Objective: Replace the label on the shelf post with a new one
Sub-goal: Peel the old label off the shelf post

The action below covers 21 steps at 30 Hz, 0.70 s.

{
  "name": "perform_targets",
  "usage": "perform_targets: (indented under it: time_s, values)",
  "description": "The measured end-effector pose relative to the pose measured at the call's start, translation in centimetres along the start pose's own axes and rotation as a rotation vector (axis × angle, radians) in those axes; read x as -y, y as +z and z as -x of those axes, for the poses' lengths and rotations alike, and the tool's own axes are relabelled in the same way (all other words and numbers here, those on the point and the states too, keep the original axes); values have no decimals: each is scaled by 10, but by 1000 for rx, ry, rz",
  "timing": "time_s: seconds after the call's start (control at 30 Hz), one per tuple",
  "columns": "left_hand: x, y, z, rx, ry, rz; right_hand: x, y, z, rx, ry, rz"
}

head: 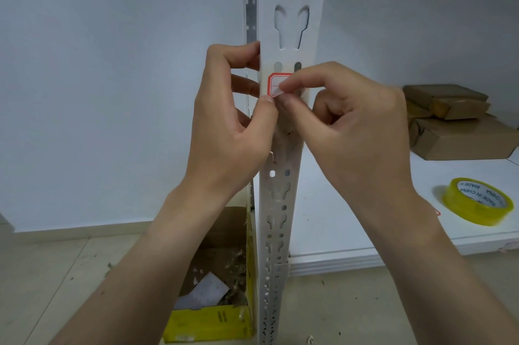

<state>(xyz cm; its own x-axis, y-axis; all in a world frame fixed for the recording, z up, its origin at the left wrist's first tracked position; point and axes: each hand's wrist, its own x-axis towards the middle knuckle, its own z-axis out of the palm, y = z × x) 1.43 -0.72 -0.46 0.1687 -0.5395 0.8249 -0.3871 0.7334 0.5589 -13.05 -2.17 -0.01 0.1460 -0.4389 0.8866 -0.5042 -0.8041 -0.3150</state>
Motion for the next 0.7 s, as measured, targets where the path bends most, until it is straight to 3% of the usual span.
perform_targets:
  time_s: [0.7]
  values:
    - [2, -1, 1, 7, 0, -31, 6, 5, 1, -16, 81, -21]
